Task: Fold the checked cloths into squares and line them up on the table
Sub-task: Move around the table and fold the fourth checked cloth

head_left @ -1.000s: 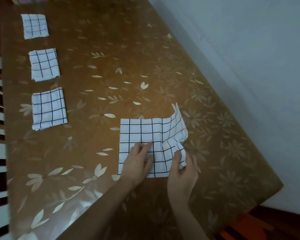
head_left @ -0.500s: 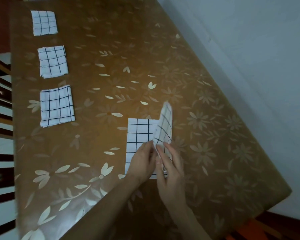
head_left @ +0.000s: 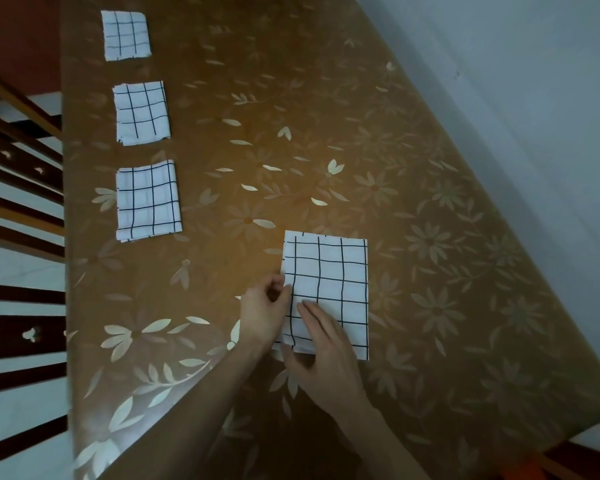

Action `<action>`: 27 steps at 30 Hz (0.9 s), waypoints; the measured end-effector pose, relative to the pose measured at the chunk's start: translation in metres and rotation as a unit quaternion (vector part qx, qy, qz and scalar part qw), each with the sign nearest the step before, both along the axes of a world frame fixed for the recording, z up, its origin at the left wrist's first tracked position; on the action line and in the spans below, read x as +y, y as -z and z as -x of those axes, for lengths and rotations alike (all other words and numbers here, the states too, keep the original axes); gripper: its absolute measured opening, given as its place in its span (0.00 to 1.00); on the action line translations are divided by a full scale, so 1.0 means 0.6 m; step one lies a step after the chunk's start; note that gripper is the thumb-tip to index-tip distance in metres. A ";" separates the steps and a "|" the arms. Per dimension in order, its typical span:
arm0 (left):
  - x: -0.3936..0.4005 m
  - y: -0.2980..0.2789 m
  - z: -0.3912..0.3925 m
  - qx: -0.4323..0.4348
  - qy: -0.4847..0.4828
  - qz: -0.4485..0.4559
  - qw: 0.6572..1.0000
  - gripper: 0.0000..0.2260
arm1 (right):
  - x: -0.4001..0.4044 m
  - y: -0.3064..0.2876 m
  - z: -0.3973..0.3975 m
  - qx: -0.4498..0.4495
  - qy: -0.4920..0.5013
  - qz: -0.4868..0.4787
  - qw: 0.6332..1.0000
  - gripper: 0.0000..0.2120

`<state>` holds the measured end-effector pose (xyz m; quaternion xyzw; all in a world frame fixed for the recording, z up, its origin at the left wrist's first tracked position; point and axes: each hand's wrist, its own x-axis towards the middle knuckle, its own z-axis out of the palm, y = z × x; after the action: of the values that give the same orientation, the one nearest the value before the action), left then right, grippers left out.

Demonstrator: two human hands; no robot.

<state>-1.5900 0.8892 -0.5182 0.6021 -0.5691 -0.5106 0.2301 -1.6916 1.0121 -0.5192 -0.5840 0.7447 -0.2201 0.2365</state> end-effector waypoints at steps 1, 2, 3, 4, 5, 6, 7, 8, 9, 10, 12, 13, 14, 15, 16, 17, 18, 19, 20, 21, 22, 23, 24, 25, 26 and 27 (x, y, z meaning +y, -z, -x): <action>0.000 0.003 0.000 -0.013 0.000 0.018 1.000 0.05 | 0.003 -0.002 0.006 0.005 0.007 0.023 1.000 0.31; 0.000 0.004 0.002 -0.026 -0.003 0.039 0.999 0.06 | 0.005 -0.002 0.016 0.010 0.027 0.044 0.999 0.29; 0.000 0.005 0.003 -0.042 -0.007 0.054 0.998 0.07 | 0.005 0.001 0.030 0.014 0.053 0.052 0.997 0.27; -0.001 0.007 0.004 -0.055 -0.010 0.063 0.996 0.08 | 0.003 0.007 0.047 0.023 0.077 0.047 0.996 0.27; -0.002 0.011 0.005 -0.067 -0.012 0.072 0.995 0.08 | 0.000 0.014 0.067 0.041 0.090 0.033 0.995 0.26; -0.002 0.014 0.006 -0.076 -0.012 0.083 0.994 0.08 | -0.002 0.024 0.087 0.066 0.089 0.016 0.994 0.26; -0.002 0.017 0.008 -0.086 -0.013 0.095 0.992 0.09 | -0.004 0.034 0.104 0.091 0.078 0.002 0.993 0.27; -0.002 0.020 0.009 -0.094 -0.014 0.105 0.990 0.09 | -0.005 0.043 0.118 0.117 0.060 -0.009 0.991 0.27; -0.002 0.021 0.010 -0.101 -0.016 0.113 0.988 0.10 | -0.005 0.052 0.127 0.143 0.040 -0.017 0.989 0.27; -0.001 0.020 0.011 -0.104 -0.018 0.117 0.988 0.10 | -0.005 0.059 0.133 0.167 0.023 -0.022 0.985 0.27; 0.006 0.018 0.011 -0.134 -0.006 0.139 0.981 0.12 | -0.002 0.066 0.131 0.201 0.012 -0.026 0.979 0.28; 0.012 0.018 0.011 -0.176 0.010 0.174 0.969 0.13 | -0.001 0.067 0.127 0.213 0.018 -0.029 0.976 0.28; 0.020 0.018 0.011 -0.227 0.030 0.216 0.949 0.15 | 0.000 0.066 0.120 0.219 0.031 -0.033 0.975 0.29; 0.029 0.021 0.011 -0.268 0.053 0.255 0.928 0.16 | -0.001 0.065 0.112 0.218 0.047 -0.036 0.974 0.30; 0.038 0.024 0.011 -0.289 0.079 0.285 0.911 0.17 | -0.002 0.063 0.104 0.214 0.061 -0.038 0.974 0.30; 0.048 0.028 0.012 -0.295 0.115 0.305 0.898 0.17 | -0.002 0.062 0.096 0.209 0.071 -0.039 0.975 0.30; 0.059 0.031 0.013 -0.294 0.155 0.321 0.887 0.17 | -0.002 0.059 0.091 0.204 0.079 -0.039 0.975 0.30; 0.070 0.035 0.014 -0.295 0.193 0.332 0.875 0.17 | -0.002 0.057 0.089 0.196 0.084 -0.033 0.976 0.28; 0.080 0.040 0.014 -0.297 0.228 0.337 0.864 0.18 | -0.001 0.053 0.091 0.190 0.086 -0.024 0.978 0.27; 0.088 0.044 0.013 -0.303 0.259 0.338 0.852 0.20 | 0.002 0.051 0.096 0.190 0.077 -0.015 0.979 0.26; 0.094 0.050 0.013 -0.312 0.285 0.333 0.843 0.21 | 0.006 0.050 0.104 0.197 0.054 -0.007 0.979 0.26; 0.098 0.055 0.012 -0.321 0.307 0.322 0.836 0.23 | 0.010 0.052 0.113 0.209 0.020 -0.003 0.978 0.26; 0.099 0.060 0.012 -0.328 0.326 0.310 0.831 0.25 | 0.015 0.056 0.124 0.217 -0.018 -0.006 0.976 0.26; 0.099 0.064 0.010 -0.333 0.342 0.299 0.827 0.26 | 0.017 0.059 0.134 0.218 -0.048 -0.017 0.975 0.26; 0.099 0.069 0.008 -0.338 0.355 0.291 0.822 0.26 | 0.019 0.061 0.144 0.216 -0.067 -0.032 0.974 0.27; 0.098 0.072 0.006 -0.343 0.362 0.289 0.817 0.27 | 0.019 0.061 0.152 0.215 -0.081 -0.045 0.972 0.29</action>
<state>-1.5933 0.9482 -0.5616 0.3949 -0.9094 -0.1292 -0.0179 -1.7830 1.0238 -0.5557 -0.6646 0.7377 -0.0356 0.1136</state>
